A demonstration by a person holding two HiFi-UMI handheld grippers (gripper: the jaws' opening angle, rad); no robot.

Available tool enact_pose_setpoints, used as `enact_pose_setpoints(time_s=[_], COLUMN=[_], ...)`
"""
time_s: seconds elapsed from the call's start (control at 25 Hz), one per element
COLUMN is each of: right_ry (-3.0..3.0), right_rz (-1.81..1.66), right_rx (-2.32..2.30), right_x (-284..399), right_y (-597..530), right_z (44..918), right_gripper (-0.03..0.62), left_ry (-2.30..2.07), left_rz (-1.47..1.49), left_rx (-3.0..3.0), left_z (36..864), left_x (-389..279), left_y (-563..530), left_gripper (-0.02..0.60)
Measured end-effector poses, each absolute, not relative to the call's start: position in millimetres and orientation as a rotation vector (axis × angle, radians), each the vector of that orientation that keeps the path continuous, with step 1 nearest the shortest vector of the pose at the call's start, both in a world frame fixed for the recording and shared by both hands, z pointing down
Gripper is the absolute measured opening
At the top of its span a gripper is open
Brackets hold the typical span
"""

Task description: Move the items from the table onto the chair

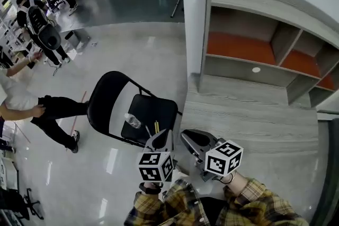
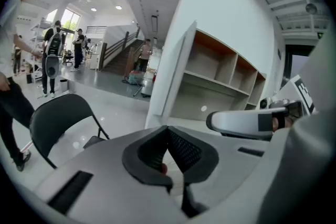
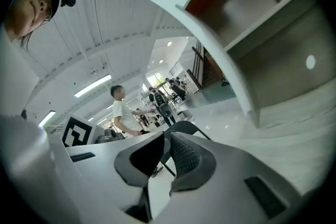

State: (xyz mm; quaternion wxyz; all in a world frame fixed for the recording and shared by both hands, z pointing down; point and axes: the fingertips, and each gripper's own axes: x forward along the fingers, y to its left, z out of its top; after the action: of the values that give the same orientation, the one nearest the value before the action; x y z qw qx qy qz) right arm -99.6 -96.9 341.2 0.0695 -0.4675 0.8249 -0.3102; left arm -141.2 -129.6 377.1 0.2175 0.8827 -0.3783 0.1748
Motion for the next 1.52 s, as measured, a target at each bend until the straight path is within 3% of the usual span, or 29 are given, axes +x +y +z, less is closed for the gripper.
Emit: enact_pose_setpoints(time_s=[0.36,0.64,1.0,1.52], right_ry=[2.419,2.289,2.124,2.181], right_rz=[-0.687,-0.604,-0.553,-0.509], right_rx=[-1.673,-1.819,-2.03,-2.166], right_x=[134.7,253.7,302.3,290.9], right_y=[34.6,105.1,155.1,153.7], right_z=[303.7,289.4,292.6,284.3], right_gripper=[0.034,0.031,0.017,0.017], left_ry=[-0.827,-0.651,-0.467,-0.457], left_rz=[0.445,0.449,0.455,0.436], left_rx=[2.613,2.711,2.758,2.753], left_z=[332.1,310.7,306.1,299.5], left_x=[82.5,195.2,242.2,229.3], left_y=[-19.4,51.8,102.9,97.0], left_gripper=[0.003,0.003,0.003,0.003])
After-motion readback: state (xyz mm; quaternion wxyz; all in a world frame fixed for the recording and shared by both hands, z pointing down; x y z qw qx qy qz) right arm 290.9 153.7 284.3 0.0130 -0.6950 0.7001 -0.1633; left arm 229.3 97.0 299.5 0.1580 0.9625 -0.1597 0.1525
